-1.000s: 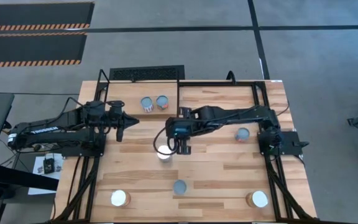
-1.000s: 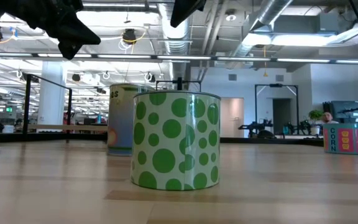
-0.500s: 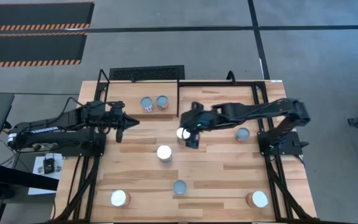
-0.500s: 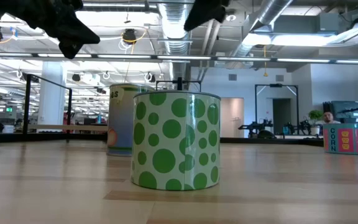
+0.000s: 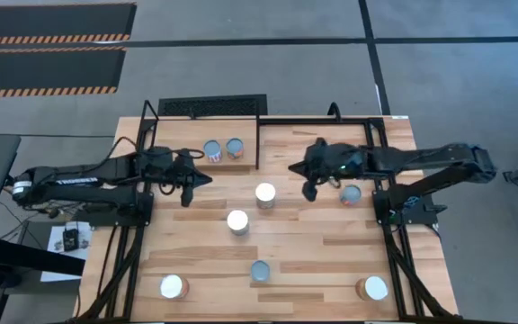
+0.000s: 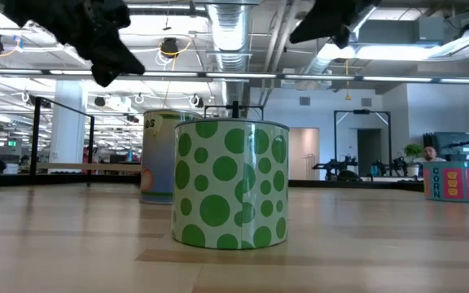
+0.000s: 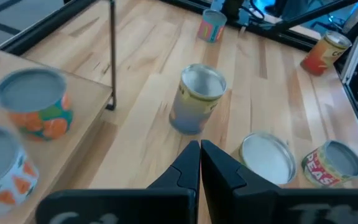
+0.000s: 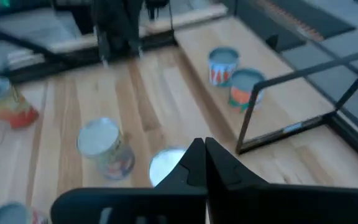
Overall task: Pick and place cans onto a shelf
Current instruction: Put the top large canned peaches on the shelf
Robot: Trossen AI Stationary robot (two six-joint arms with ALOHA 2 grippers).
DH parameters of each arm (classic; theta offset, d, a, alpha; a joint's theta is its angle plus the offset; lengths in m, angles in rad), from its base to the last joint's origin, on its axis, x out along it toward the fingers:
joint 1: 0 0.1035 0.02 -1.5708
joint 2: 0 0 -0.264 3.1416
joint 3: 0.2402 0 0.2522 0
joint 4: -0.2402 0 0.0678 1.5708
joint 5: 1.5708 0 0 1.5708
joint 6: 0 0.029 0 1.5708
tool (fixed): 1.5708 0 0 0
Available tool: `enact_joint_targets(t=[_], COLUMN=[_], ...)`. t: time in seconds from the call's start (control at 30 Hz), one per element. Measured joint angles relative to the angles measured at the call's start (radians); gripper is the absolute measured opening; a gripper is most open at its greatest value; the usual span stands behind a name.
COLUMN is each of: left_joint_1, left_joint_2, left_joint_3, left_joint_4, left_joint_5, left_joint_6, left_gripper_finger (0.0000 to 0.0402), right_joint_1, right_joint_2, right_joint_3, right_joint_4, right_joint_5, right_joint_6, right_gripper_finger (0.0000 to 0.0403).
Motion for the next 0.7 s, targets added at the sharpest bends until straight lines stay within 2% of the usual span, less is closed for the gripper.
enact_joint_targets(t=[0.23, 0.4, 0.57, 0.7], left_joint_1=[-0.039, -0.078, -0.146, -0.207], left_joint_2=[0.125, 0.196, 0.295, 0.389], left_joint_3=[0.105, 0.193, 0.300, 0.373], left_joint_4=[0.015, -0.065, -0.156, -0.246], left_joint_5=[-0.019, -0.048, -0.065, -0.071], left_joint_6=[0.000, 0.001, 0.016, 0.016], left_gripper_finger=[0.0000, 0.0000, 0.0000, 0.0002], right_joint_1=[-0.083, -0.134, -0.185, -0.235], right_joint_2=[-0.168, -0.248, -0.272, -0.264], right_joint_3=[-0.151, -0.213, -0.241, -0.243], right_joint_4=[0.084, 0.066, 0.045, 0.029], right_joint_5=[-0.070, -0.073, -0.083, -0.154], right_joint_6=[0.008, -0.002, -0.034, -0.069], right_gripper_finger=[0.0008, 0.0008, 0.0011, 0.0012])
